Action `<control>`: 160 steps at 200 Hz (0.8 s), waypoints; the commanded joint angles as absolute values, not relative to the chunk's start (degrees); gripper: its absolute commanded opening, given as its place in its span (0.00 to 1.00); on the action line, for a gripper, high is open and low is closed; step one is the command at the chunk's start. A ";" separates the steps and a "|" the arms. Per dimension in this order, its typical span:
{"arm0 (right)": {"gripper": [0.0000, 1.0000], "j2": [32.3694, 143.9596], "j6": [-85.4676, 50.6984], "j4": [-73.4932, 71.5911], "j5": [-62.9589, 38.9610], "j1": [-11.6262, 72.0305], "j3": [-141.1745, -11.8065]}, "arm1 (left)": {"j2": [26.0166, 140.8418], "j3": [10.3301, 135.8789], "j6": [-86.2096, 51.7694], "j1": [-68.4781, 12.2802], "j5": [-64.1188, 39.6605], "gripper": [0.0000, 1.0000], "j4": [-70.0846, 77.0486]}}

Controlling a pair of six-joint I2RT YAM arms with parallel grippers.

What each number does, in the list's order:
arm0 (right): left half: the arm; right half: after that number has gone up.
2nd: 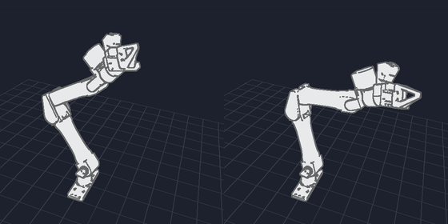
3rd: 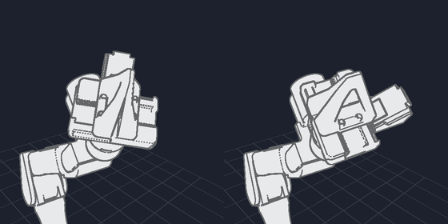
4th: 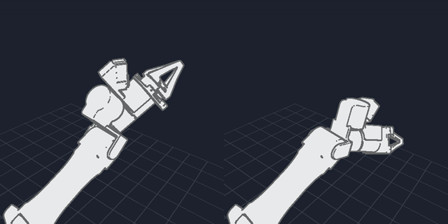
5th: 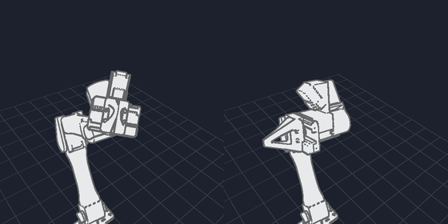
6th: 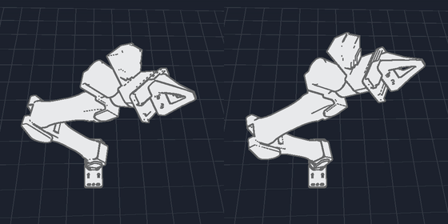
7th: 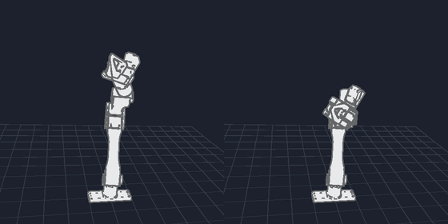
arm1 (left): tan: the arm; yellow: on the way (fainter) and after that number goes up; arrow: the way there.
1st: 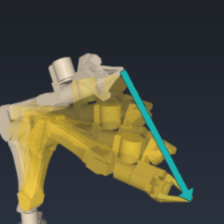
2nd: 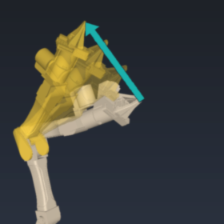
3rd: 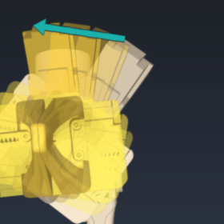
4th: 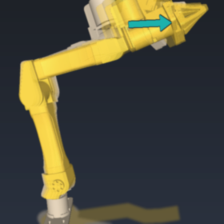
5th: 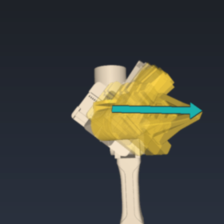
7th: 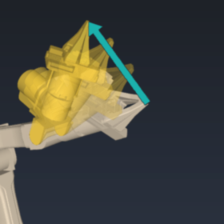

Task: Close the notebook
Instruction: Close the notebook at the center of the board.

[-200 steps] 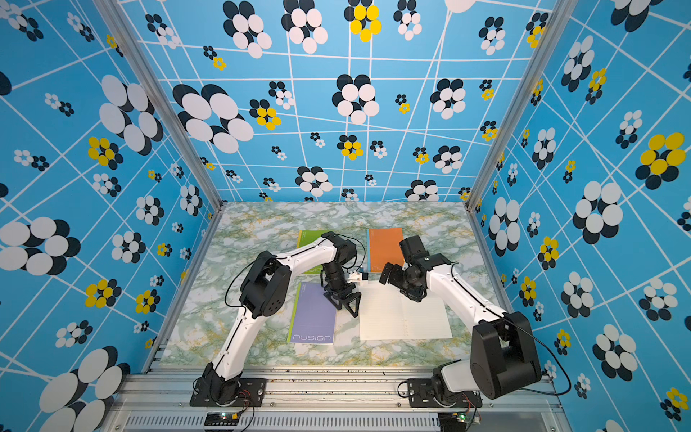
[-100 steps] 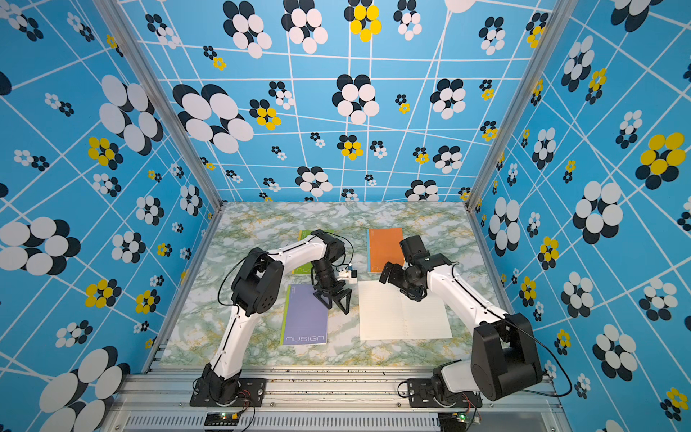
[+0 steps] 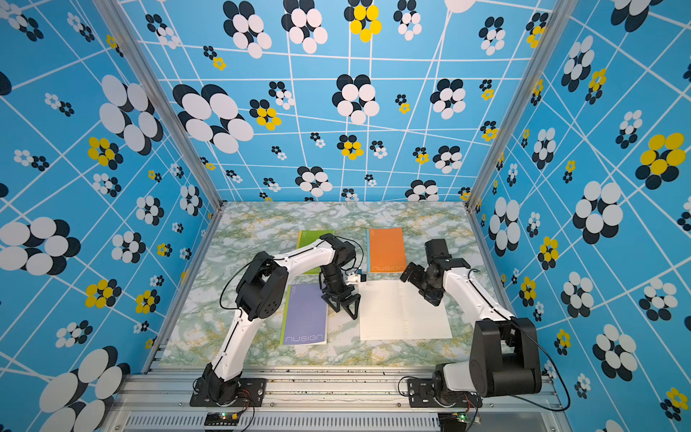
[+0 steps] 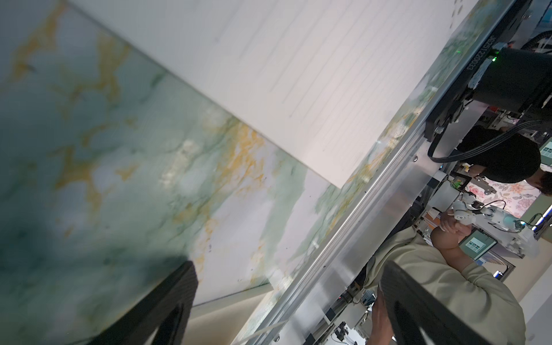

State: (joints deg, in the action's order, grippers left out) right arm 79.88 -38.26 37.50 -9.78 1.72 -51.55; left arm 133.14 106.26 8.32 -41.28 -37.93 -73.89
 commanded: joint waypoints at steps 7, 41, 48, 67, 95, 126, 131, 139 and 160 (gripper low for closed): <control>0.99 78.22 -35.85 37.46 -10.02 -3.94 -50.89 | 132.13 106.34 2.40 -40.95 -36.50 0.99 -70.10; 0.99 78.72 -34.63 36.81 -11.34 -10.06 -50.25 | 130.40 103.46 -5.72 -41.04 -35.53 0.98 -63.64; 0.99 78.96 -34.47 36.49 -11.60 -11.06 -50.10 | 129.79 102.84 -7.14 -41.13 -35.41 0.98 -62.02; 0.99 79.90 -34.19 35.80 -11.85 -13.25 -49.60 | 128.81 102.18 -11.11 -41.46 -33.13 0.99 -58.90; 0.99 81.51 -34.17 33.87 -13.40 -16.44 -48.23 | 129.04 102.57 -18.92 -41.41 -28.77 0.99 -56.88; 0.99 83.86 -33.60 32.54 -13.79 -18.51 -48.03 | 129.52 102.85 -26.54 -41.61 -24.91 0.98 -57.04; 0.99 84.19 -33.51 32.29 -13.76 -18.71 -48.05 | 129.56 102.77 -27.07 -41.66 -24.96 0.98 -57.04; 0.99 84.75 -33.49 31.97 -13.85 -18.97 -48.08 | 129.55 102.83 -28.55 -41.74 -24.09 0.99 -57.41; 0.99 86.33 -33.31 31.47 -14.05 -19.07 -48.33 | 129.72 102.31 -31.90 -41.75 -24.55 1.00 -56.76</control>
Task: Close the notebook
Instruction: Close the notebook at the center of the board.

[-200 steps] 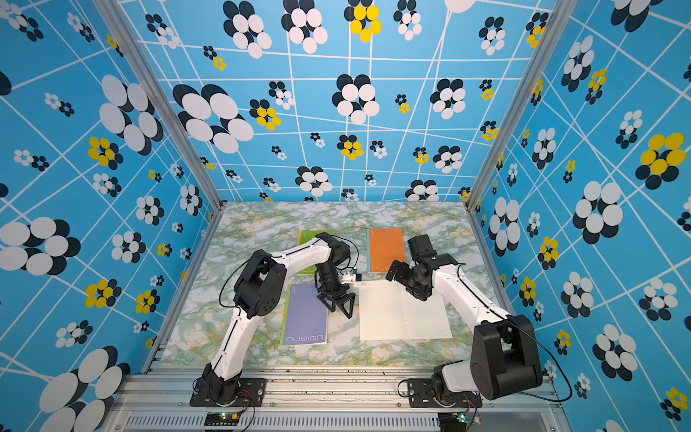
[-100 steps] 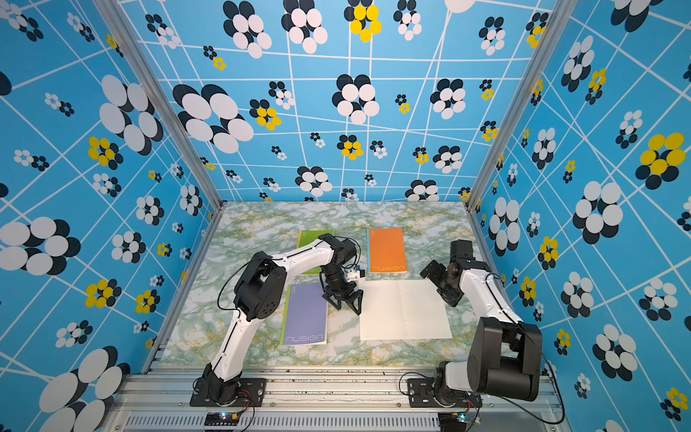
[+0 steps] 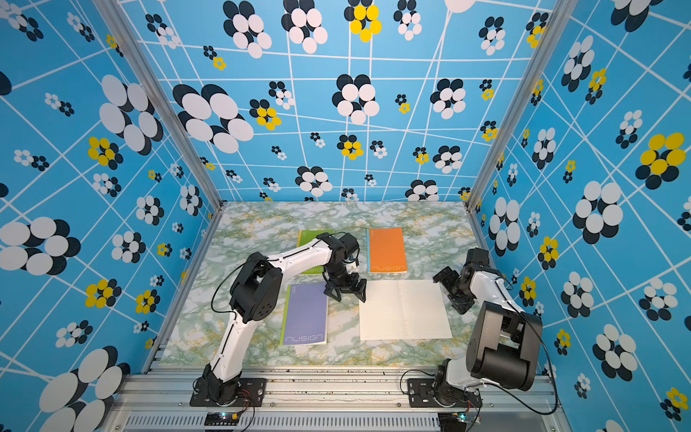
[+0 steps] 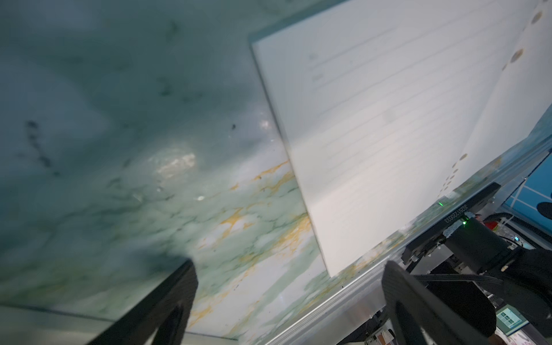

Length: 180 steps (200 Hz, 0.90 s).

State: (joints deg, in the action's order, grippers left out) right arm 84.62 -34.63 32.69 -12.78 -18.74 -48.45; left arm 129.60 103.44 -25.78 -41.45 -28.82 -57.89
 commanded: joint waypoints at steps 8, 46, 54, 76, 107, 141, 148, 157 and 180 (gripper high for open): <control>0.99 86.74 -33.31 31.37 -14.06 -19.07 -48.34 | 129.94 101.98 -33.29 -41.74 -25.05 1.00 -56.44; 0.99 87.34 -32.66 31.27 -15.22 -19.07 -46.84 | 129.93 100.21 -37.69 -42.10 -25.82 1.00 -55.45; 0.99 87.30 -32.48 31.20 -15.59 -19.07 -46.29 | 129.90 99.77 -38.39 -42.10 -26.46 1.00 -55.05; 0.99 86.67 -32.05 31.16 -16.08 -19.07 -44.64 | 130.16 99.35 -40.04 -42.19 -27.86 1.00 -54.20; 0.99 86.04 -31.73 30.49 -18.27 -18.99 -41.84 | 130.95 98.87 -41.78 -42.25 -27.84 1.00 -53.88; 0.99 84.51 -32.07 29.85 -18.91 -18.13 -38.94 | 130.69 97.86 -43.15 -42.45 -27.94 1.00 -52.78; 0.99 83.99 -32.24 29.84 -19.03 -17.86 -38.51 | 130.78 97.87 -43.33 -42.49 -27.70 1.00 -52.95; 0.99 83.53 -32.47 29.95 -19.18 -17.38 -38.00 | 130.86 98.00 -43.40 -42.53 -27.80 1.00 -52.84; 0.99 82.01 -33.45 30.25 -19.31 -15.74 -37.40 | 131.04 98.01 -43.69 -42.54 -27.78 1.00 -52.85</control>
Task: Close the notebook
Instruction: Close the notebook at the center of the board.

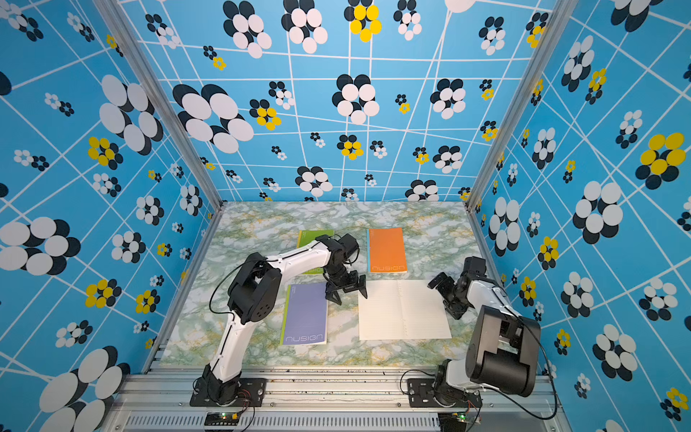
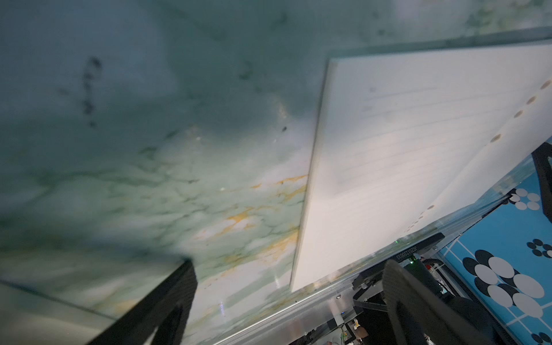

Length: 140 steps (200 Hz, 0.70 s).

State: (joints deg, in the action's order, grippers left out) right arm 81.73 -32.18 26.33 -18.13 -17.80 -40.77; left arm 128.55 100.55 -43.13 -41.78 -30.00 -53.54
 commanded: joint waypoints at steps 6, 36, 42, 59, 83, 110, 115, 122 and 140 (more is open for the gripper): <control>0.99 81.64 -33.61 30.57 -19.24 -15.20 -37.44 | 130.96 97.97 -43.60 -42.53 -27.74 1.00 -52.81; 0.99 80.18 -34.19 31.73 -18.99 -13.25 -37.79 | 131.30 98.13 -43.59 -42.37 -27.94 1.00 -52.78; 0.99 79.94 -34.11 31.90 -18.85 -13.27 -37.92 | 131.31 98.04 -43.68 -42.36 -27.98 1.00 -52.74; 0.99 79.74 -33.97 32.52 -19.21 -13.19 -38.36 | 131.40 98.09 -43.86 -42.46 -28.13 1.00 -52.68; 0.99 79.66 -32.63 34.16 -15.70 -13.18 -39.99 | 131.45 98.29 -44.16 -42.46 -28.54 1.00 -52.72; 0.99 82.77 -31.12 35.37 -13.44 -13.18 -43.09 | 132.38 99.07 -44.23 -42.88 -28.73 1.00 -53.02; 0.99 83.39 -31.11 35.10 -13.61 -13.21 -43.35 | 132.51 99.26 -44.21 -43.01 -28.53 1.00 -53.16; 0.99 84.17 -31.11 34.77 -13.88 -13.18 -43.67 | 132.75 99.59 -44.13 -43.17 -28.26 1.00 -53.39; 0.99 85.37 -31.06 34.10 -14.52 -13.18 -44.12 | 133.39 100.33 -44.03 -43.69 -28.14 1.00 -53.76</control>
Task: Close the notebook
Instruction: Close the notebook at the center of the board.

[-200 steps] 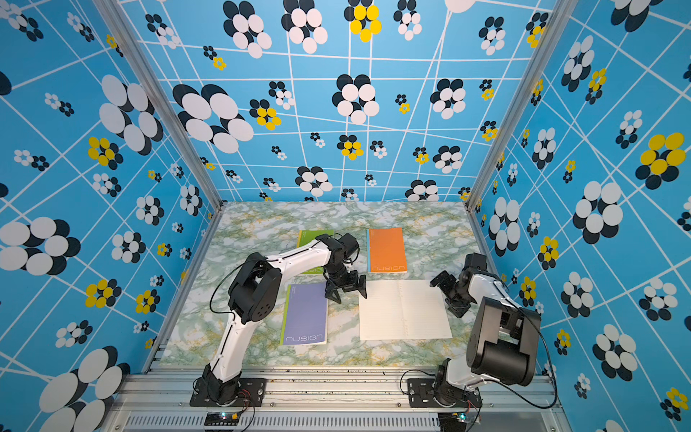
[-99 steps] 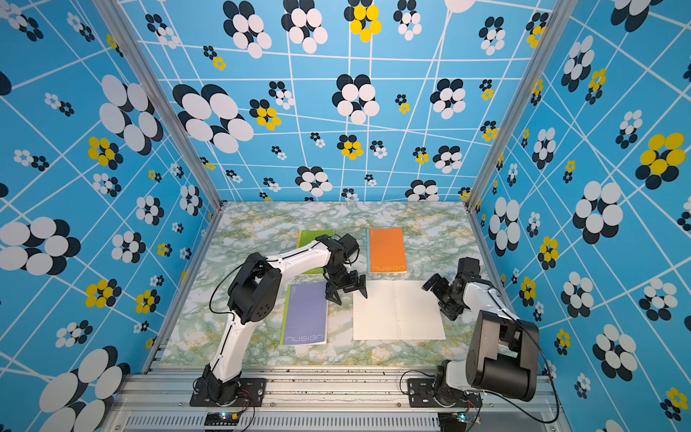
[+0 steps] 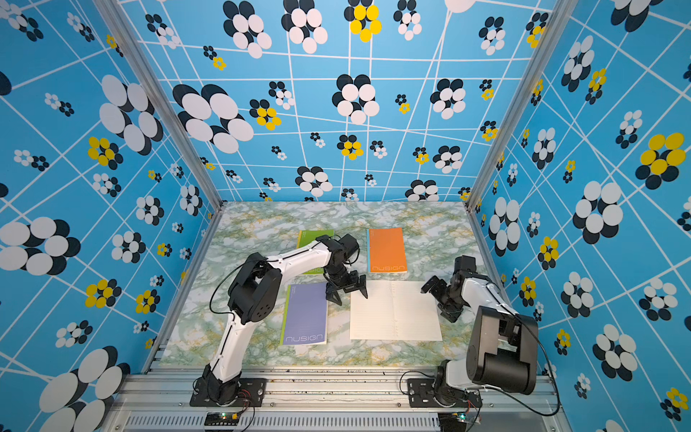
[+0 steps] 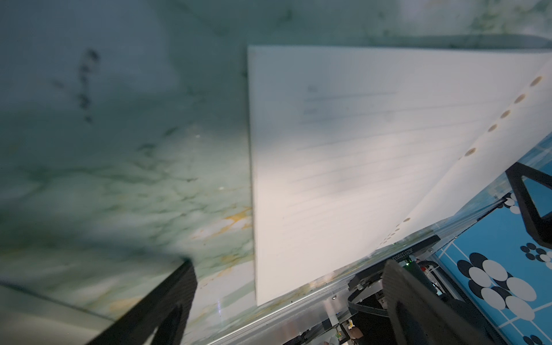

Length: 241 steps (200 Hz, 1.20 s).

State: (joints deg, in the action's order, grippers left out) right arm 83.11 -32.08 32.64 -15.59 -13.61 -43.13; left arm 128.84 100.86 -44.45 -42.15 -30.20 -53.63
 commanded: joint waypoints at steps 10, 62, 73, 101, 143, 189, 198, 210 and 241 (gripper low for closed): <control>0.99 85.67 -31.04 33.75 -14.85 -13.18 -44.05 | 133.67 100.78 -43.95 -44.06 -27.99 1.00 -53.87; 0.99 86.48 -30.50 32.77 -16.50 -12.42 -43.18 | 135.76 104.14 -43.36 -45.25 -24.49 1.00 -56.36; 0.99 86.39 -30.72 32.28 -16.84 -12.07 -42.79 | 135.98 104.48 -43.38 -45.33 -23.92 1.00 -56.51; 0.99 87.13 -31.51 30.82 -17.49 -10.63 -42.17 | 137.06 105.55 -43.16 -45.85 -23.11 1.00 -57.28; 0.99 88.42 -32.68 29.21 -17.93 -7.88 -42.10 | 138.99 108.00 -42.83 -46.58 -22.47 1.00 -58.07; 0.99 87.67 -33.49 28.70 -18.42 -6.79 -41.49 | 140.13 110.17 -42.37 -46.56 -22.67 1.00 -58.54; 0.99 87.34 -33.77 28.45 -18.46 -6.65 -41.10 | 140.14 110.13 -42.20 -46.57 -22.85 1.00 -58.51; 0.99 86.98 -34.16 28.21 -18.63 -6.17 -40.50 | 140.16 110.30 -41.94 -46.57 -23.70 1.00 -58.29; 0.99 85.97 -35.42 27.14 -18.64 -4.65 -38.97 | 139.76 111.91 -40.40 -46.45 -24.42 1.00 -58.21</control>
